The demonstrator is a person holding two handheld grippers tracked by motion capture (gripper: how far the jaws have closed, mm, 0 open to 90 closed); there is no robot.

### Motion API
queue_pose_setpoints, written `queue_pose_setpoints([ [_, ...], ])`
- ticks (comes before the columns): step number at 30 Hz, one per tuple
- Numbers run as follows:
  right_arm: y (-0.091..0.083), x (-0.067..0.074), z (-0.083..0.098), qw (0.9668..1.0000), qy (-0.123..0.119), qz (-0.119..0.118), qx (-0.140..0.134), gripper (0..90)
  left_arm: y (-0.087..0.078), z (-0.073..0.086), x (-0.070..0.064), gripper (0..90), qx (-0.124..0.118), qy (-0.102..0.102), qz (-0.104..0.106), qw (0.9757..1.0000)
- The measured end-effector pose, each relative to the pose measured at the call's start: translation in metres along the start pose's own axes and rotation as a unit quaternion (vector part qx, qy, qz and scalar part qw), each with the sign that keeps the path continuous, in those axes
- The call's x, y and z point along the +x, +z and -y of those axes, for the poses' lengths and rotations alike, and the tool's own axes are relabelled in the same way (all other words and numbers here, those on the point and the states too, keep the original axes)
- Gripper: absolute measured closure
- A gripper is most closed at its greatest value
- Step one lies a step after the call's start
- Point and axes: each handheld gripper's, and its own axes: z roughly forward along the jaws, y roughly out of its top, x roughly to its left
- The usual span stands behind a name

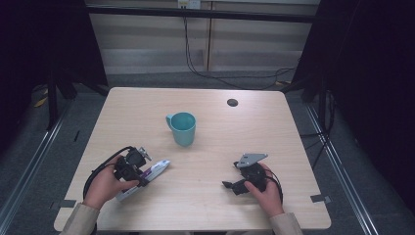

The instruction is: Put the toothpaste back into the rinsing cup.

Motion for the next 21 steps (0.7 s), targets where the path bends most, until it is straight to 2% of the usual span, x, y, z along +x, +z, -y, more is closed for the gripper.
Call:
queue_pose_setpoints([
  [10, 0.0, 0.0, 0.0, 1.0, 0.0, 0.0, 0.0, 13.0, 0.0047, -0.0056, -0.0029, 60.8, 0.024, 0.006, -0.005, 0.9997],
  [13, 0.0, 0.0, 0.0, 1.0, 0.0, 0.0, 0.0, 13.0, 0.0043, -0.0071, -0.0048, 65.1, 0.03, 0.012, -0.008, 0.9994],
  [15, 0.0, 0.0, 0.0, 1.0, 0.0, 0.0, 0.0, 13.0, 0.004, -0.0064, -0.0062, 69.9, 0.027, 0.02, -0.006, 0.9994],
  [21, 0.0, 0.0, 0.0, 1.0, 0.0, 0.0, 0.0, 13.0, 0.002, -0.0023, -0.0075, 71.9, 0.018, 0.02, -0.001, 0.9996],
])
